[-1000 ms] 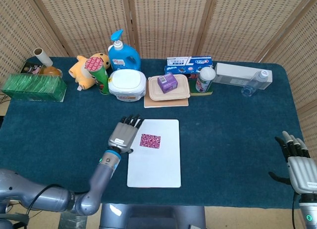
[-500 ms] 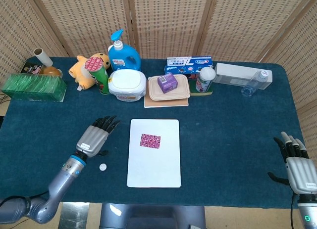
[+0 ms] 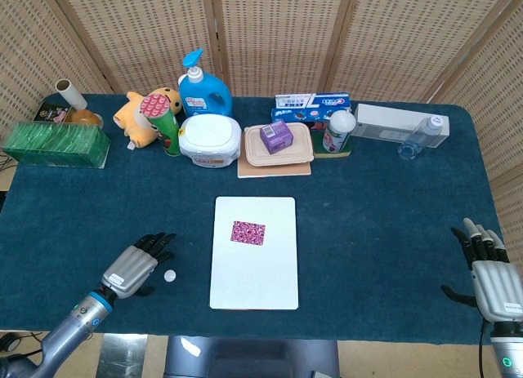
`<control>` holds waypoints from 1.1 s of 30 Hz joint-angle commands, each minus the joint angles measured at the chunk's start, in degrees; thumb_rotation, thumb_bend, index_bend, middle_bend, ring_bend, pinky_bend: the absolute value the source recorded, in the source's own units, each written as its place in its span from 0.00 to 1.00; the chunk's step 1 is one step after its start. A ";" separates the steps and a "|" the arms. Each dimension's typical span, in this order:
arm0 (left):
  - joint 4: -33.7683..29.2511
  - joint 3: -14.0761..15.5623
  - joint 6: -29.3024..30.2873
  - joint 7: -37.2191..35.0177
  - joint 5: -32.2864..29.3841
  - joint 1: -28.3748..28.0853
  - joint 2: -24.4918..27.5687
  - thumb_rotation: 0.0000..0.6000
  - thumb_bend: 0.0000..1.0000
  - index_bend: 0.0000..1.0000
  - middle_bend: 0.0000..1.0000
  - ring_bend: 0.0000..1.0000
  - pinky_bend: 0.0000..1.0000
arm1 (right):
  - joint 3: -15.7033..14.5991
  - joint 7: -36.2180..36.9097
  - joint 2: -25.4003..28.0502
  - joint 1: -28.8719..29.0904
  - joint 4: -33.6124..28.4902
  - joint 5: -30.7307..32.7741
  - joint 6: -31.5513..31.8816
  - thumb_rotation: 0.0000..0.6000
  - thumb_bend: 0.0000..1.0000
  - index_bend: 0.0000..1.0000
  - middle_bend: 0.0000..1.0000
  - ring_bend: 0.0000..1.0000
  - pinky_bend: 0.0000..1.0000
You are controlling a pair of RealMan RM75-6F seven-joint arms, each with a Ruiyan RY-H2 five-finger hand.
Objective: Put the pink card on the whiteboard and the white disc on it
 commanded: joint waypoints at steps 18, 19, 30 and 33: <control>-0.08 -5.61 -5.56 8.49 -2.91 1.62 -4.02 1.00 0.19 0.37 0.00 0.00 0.11 | 0.19 0.91 0.19 0.43 0.22 0.80 -1.13 1.00 0.00 0.08 0.00 0.00 0.00; -0.13 -5.84 -5.87 8.80 -3.14 1.62 -4.15 1.00 0.19 0.38 0.00 0.00 0.11 | 0.20 0.99 0.22 0.44 0.24 0.82 -1.16 1.00 0.00 0.08 0.00 0.00 0.00; -0.45 -7.56 -7.08 11.41 -4.19 2.31 -4.58 1.00 0.22 0.46 0.00 0.00 0.11 | 0.21 1.02 0.21 0.49 0.29 0.88 -1.21 1.00 0.00 0.08 0.00 0.00 0.00; -0.46 -7.72 -7.24 11.89 -4.19 2.55 -4.68 1.00 0.24 0.48 0.00 0.00 0.11 | 0.14 0.90 0.20 0.51 0.21 0.81 -1.26 1.00 0.00 0.08 0.00 0.00 0.00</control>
